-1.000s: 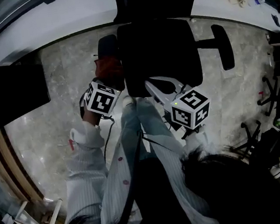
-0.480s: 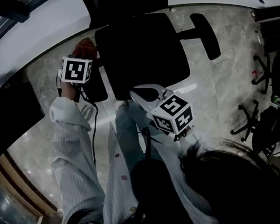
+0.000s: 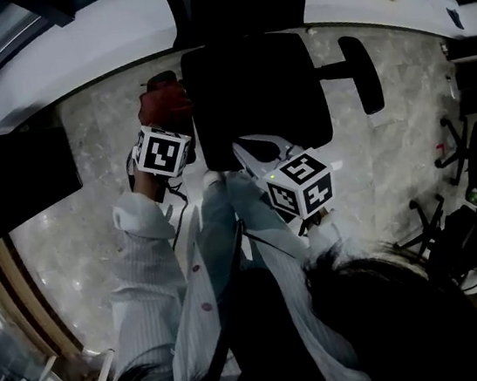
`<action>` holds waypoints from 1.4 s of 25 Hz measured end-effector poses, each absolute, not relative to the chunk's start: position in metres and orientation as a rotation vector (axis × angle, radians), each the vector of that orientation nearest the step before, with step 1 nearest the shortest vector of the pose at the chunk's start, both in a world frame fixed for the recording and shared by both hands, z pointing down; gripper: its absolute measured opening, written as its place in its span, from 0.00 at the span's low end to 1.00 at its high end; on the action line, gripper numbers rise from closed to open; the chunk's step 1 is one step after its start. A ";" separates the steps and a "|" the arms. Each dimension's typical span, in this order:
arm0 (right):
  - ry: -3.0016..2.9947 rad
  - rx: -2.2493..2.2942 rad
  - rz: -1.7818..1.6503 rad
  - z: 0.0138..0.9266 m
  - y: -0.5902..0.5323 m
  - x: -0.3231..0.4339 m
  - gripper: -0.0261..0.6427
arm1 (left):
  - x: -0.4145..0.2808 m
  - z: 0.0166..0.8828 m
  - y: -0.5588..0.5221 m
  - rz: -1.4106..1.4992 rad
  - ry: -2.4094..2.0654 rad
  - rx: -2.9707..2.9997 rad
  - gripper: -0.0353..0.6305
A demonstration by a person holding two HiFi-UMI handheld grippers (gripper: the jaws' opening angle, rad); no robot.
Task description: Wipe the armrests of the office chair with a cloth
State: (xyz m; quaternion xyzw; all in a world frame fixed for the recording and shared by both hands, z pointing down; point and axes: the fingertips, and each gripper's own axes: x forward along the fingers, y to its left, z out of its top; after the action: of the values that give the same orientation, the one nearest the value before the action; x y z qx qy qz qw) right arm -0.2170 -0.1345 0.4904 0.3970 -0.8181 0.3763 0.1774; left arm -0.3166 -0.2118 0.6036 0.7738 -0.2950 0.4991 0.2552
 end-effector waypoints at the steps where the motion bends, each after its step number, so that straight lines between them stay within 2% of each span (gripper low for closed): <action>1: -2.321 1.123 1.059 0.488 -0.135 -0.218 0.04 | -0.319 0.603 -0.197 1.345 -0.788 2.076 0.10; 6: -2.363 1.096 1.019 0.470 -0.130 -0.232 0.04 | -0.327 0.595 -0.140 1.303 -0.771 2.039 0.10; 15: -2.415 1.079 0.925 0.447 -0.116 -0.242 0.04 | -0.334 0.578 -0.133 1.221 -0.842 2.071 0.10; 18: -2.450 1.133 0.852 0.418 -0.119 -0.234 0.04 | -0.327 0.522 -0.145 1.023 -0.959 2.184 0.10; 26: -2.638 1.389 0.453 0.272 -0.149 -0.217 0.04 | -0.322 0.292 -0.175 0.221 -1.386 2.473 0.10; 30: -2.698 1.433 0.263 0.218 -0.144 -0.220 0.04 | -0.323 0.221 -0.159 0.037 -1.464 2.574 0.10; 35: -2.697 1.404 0.172 0.212 -0.146 -0.227 0.04 | -0.327 0.201 -0.156 -0.009 -1.472 2.607 0.10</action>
State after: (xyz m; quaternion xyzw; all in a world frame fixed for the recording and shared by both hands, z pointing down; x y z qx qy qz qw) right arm -0.2267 -0.1463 0.2118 0.4607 -0.8845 0.0566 0.0482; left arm -0.3270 -0.1564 0.2015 0.8685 -0.4902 -0.0029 0.0738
